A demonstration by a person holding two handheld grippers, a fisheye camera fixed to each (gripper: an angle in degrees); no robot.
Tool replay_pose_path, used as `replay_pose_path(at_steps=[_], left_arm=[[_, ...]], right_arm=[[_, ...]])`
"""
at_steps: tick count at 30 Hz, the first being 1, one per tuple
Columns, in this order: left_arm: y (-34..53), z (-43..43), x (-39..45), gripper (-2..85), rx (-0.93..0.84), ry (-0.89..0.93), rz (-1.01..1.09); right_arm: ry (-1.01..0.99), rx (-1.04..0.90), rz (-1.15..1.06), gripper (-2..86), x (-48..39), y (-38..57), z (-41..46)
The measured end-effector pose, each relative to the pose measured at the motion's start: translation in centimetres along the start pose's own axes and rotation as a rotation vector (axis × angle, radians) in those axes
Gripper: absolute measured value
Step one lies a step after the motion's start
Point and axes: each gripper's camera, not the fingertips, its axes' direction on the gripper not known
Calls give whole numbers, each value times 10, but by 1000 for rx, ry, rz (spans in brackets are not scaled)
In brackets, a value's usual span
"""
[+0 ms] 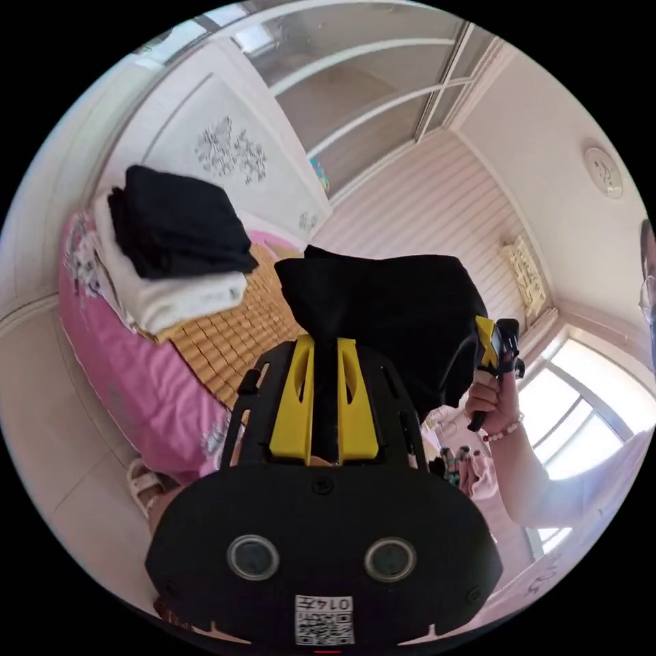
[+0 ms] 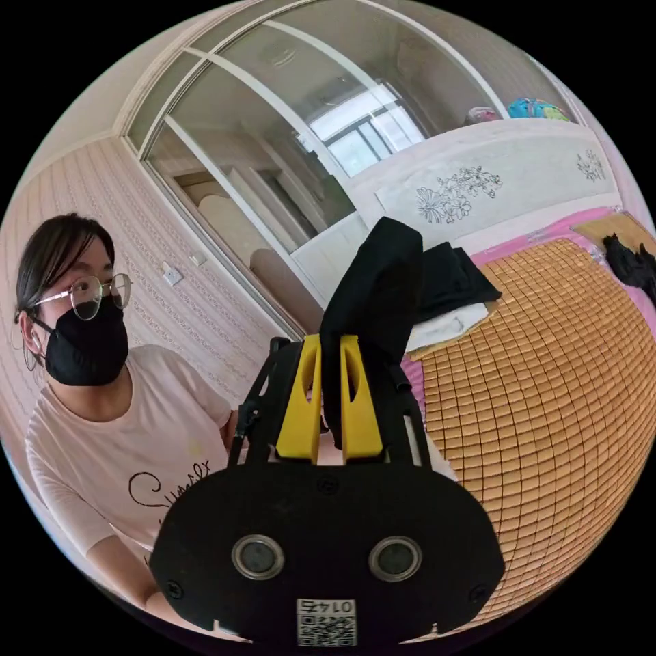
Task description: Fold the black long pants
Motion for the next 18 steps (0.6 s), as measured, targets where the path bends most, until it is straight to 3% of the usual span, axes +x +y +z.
replay_pose_path(at_steps=[3, 6, 8, 11, 14, 18], left_arm=[[-48, -48, -15, 55, 216, -115, 45], [-99, -38, -32, 65, 232, -309, 64], [-122, 0, -64, 69, 199, -474, 100], [-125, 26, -110, 61, 76, -665, 28], [-99, 6, -108, 47, 94, -733, 134], [-36, -28, -80, 27, 53, -662, 291]], right_arm=[[6, -101, -86, 36, 16, -88, 56], [256, -197, -56, 41, 60, -160, 127], [456, -264, 106, 44, 114, -187, 185], [572, -306, 272, 25, 146, -170, 229], [552, -280, 172, 5, 122, -116, 237], [585, -319, 66, -6, 60, -8, 212]])
